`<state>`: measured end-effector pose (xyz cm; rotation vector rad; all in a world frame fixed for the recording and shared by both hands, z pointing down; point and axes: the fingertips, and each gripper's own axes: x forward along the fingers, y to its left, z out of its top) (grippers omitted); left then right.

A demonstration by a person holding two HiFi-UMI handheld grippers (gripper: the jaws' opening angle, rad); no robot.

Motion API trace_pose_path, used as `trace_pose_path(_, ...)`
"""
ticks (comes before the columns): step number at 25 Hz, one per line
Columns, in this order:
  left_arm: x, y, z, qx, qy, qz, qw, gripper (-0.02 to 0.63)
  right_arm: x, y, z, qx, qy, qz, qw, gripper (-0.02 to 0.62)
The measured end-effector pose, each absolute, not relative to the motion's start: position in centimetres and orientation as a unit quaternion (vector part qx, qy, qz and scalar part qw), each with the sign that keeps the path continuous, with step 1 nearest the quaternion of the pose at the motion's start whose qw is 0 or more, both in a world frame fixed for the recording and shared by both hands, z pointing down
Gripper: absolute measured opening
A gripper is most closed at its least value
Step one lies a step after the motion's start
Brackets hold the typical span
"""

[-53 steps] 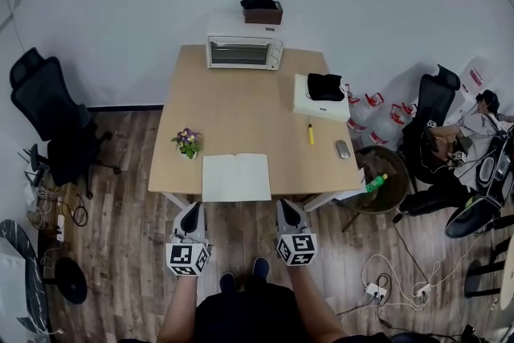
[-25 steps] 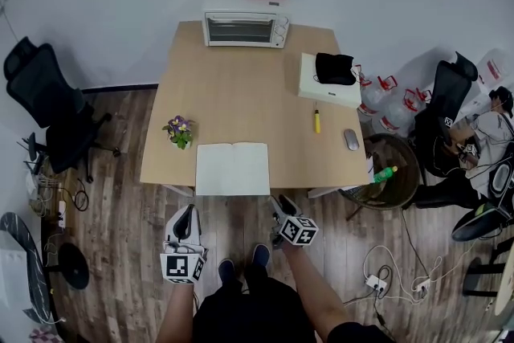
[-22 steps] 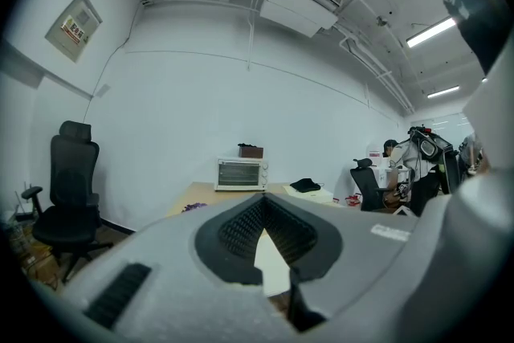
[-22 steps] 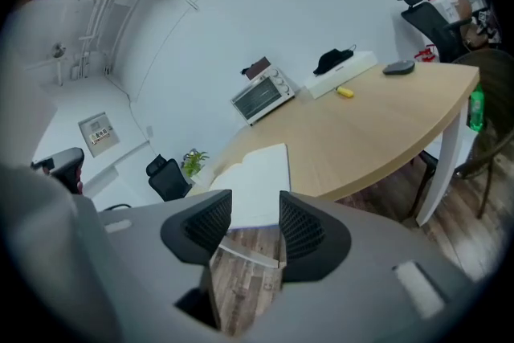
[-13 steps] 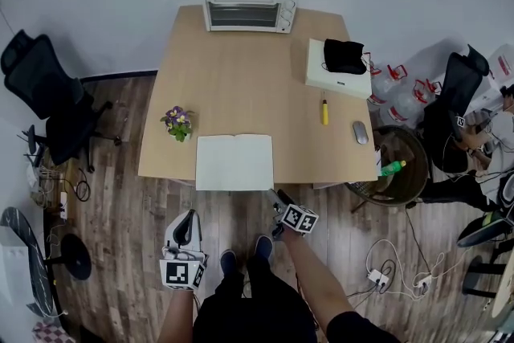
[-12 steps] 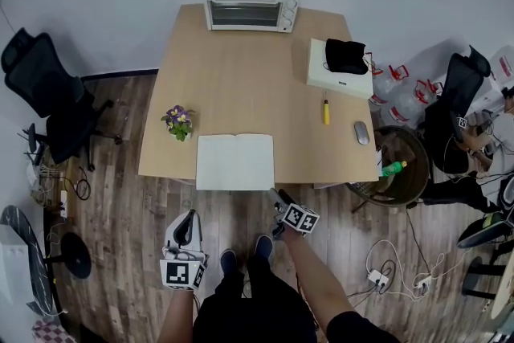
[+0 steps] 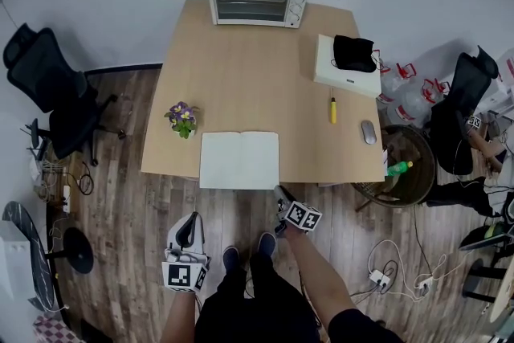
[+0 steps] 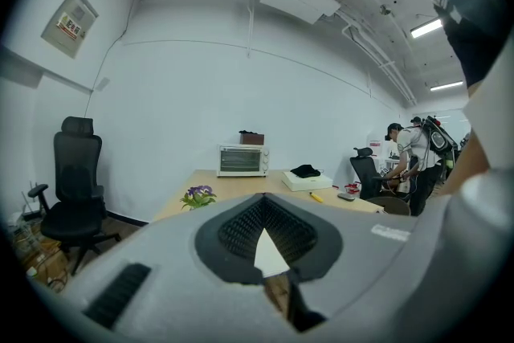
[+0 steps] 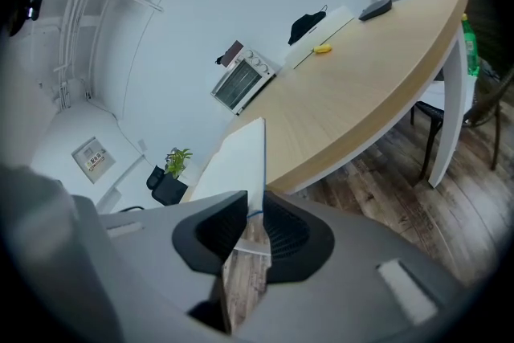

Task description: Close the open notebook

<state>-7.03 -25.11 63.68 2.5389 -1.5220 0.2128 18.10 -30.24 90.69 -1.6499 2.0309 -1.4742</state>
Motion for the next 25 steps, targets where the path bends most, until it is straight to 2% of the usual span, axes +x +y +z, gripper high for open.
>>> trace_pose_path(9, -8.1, -26.0, 63.7, 0.843, -0.526, 0.057, 0.092, -0.004, 17.9, -30.3, 88.0, -0.559, 0.688, -0.459, 0.063, 0.051)
trace_pose_path(25, -9.8, -26.5, 62.1, 0.843, -0.529, 0.033, 0.084, -0.003, 16.4, -30.3, 83.8, -0.572, 0.709, -0.412, 0.021, 0.041)
